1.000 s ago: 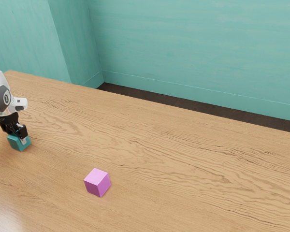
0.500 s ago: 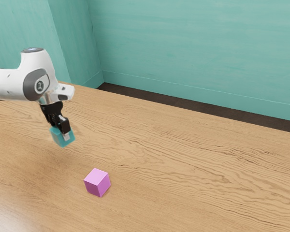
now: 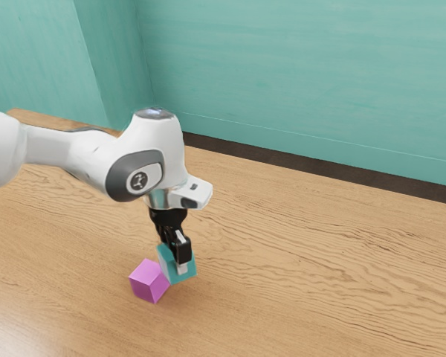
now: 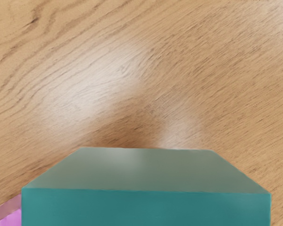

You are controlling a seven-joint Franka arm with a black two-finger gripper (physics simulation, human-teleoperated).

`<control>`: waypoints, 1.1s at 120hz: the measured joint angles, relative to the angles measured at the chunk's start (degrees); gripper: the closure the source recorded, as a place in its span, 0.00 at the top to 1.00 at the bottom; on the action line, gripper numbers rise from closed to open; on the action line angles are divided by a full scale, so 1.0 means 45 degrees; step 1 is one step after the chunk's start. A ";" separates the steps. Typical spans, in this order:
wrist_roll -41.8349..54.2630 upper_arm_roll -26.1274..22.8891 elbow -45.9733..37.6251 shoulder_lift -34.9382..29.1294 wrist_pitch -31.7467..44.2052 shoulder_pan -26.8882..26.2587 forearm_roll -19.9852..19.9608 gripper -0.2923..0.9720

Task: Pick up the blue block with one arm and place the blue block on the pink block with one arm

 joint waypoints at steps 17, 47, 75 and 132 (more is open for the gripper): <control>-0.0789 0.0760 0.0870 0.0790 -0.0051 0.1005 0.0092 0.52; -0.1784 0.0843 0.1058 0.0936 -0.0088 0.3974 0.0133 0.54; -0.2437 0.0870 0.0353 0.0597 -0.0046 0.3770 0.0113 0.53; -0.3469 0.0878 -0.0255 0.0337 0.0053 0.2360 0.0159 0.53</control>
